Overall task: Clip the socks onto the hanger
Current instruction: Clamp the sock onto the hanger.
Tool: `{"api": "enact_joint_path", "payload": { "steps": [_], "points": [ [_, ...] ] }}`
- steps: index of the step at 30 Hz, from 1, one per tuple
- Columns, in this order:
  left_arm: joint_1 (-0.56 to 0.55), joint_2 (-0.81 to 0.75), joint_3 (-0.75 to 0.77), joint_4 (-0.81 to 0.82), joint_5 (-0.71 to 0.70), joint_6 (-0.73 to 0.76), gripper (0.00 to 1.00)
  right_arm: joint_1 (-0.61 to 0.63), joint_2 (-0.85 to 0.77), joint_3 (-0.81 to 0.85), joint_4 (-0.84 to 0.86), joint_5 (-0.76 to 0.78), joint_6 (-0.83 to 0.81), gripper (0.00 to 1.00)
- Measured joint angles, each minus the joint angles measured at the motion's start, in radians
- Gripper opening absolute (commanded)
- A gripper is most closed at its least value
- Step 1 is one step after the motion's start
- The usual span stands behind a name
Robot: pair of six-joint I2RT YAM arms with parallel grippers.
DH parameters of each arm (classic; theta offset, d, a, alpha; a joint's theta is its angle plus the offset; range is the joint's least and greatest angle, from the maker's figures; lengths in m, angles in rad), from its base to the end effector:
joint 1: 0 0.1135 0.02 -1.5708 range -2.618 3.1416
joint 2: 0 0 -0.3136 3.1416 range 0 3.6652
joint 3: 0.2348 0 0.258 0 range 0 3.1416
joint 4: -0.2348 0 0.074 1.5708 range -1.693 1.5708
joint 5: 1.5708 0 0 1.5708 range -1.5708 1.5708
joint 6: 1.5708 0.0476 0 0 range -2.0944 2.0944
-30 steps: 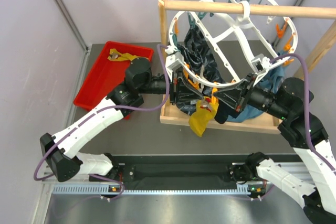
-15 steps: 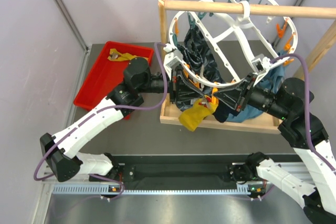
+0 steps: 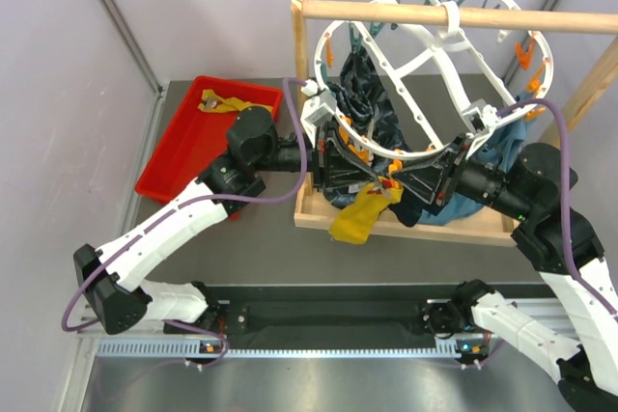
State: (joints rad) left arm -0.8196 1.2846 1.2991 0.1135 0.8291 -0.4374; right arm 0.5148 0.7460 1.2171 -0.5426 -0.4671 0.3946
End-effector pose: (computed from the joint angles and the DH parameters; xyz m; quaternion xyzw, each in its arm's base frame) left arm 0.1701 -0.2336 0.4916 0.4118 0.5360 -0.6193 0.3996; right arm 0.0784 0.0690 0.4854 -0.2002 0.7013 0.4433 0.5211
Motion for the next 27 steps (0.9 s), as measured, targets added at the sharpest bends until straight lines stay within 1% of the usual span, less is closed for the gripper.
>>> {"api": "enact_joint_path", "payload": {
  "steps": [3, 4, 5, 6, 7, 8, 9, 10, 12, 13, 14, 15, 16, 19, 22, 25, 27],
  "points": [
    [0.000, 0.000, 0.000, 0.000, 0.001, -0.003, 0.00, 0.000, -0.002, 0.000, 0.000, -0.001, 0.000, 0.31],
    [0.000, 0.000, 0.000, 0.000, 0.003, -0.003, 0.00, 0.000, -0.004, 0.000, 0.000, -0.002, 0.000, 0.36],
    [-0.001, 0.001, 0.000, 0.000, 0.005, -0.003, 0.00, 0.000, -0.007, 0.000, -0.001, -0.002, 0.000, 0.37],
    [-0.001, 0.001, 0.000, -0.001, 0.008, -0.002, 0.04, 0.000, -0.010, 0.000, -0.002, -0.003, 0.003, 0.39],
    [-0.003, 0.001, 0.000, -0.002, 0.008, 0.003, 0.08, 0.000, -0.013, 0.000, -0.004, -0.005, 0.003, 0.45],
    [-0.005, 0.001, 0.000, -0.002, 0.007, 0.009, 0.13, 0.000, -0.016, 0.000, -0.005, -0.006, 0.004, 0.47],
    [-0.008, 0.001, -0.002, -0.002, 0.007, 0.017, 0.19, 0.000, -0.018, 0.000, -0.006, -0.006, 0.003, 0.49],
    [-0.010, 0.000, -0.004, -0.001, 0.007, 0.023, 0.27, 0.000, -0.021, 0.000, -0.008, -0.007, 0.003, 0.52],
    [-0.014, -0.005, -0.019, -0.001, 0.003, 0.032, 0.36, 0.000, -0.026, 0.000, -0.016, -0.006, 0.002, 0.53],
    [-0.014, -0.008, -0.029, -0.002, -0.001, 0.037, 0.44, 0.000, -0.026, 0.000, -0.020, -0.006, 0.002, 0.53],
    [-0.014, -0.013, -0.039, -0.003, -0.006, 0.044, 0.51, 0.000, -0.026, 0.000, -0.024, -0.005, 0.002, 0.54],
    [-0.014, -0.019, -0.048, -0.006, -0.011, 0.051, 0.57, 0.000, -0.026, 0.000, -0.027, -0.004, 0.001, 0.54],
    [-0.014, -0.024, -0.055, -0.011, -0.014, 0.057, 0.61, 0.000, -0.026, 0.001, -0.029, -0.002, 0.000, 0.54],
    [-0.014, -0.039, -0.059, -0.032, -0.030, 0.080, 0.61, 0.000, -0.026, 0.009, -0.045, 0.002, -0.001, 0.55],
    [-0.014, -0.068, -0.059, -0.068, -0.062, 0.111, 0.59, 0.000, -0.026, 0.019, -0.056, 0.006, -0.007, 0.55],
    [-0.015, -0.108, -0.059, -0.105, -0.140, 0.144, 0.52, 0.000, -0.027, 0.029, -0.068, 0.006, -0.017, 0.54],
    [-0.015, -0.133, -0.061, -0.132, -0.223, 0.157, 0.52, 0.000, -0.034, 0.029, -0.076, 0.006, -0.027, 0.53]
  ]
}}
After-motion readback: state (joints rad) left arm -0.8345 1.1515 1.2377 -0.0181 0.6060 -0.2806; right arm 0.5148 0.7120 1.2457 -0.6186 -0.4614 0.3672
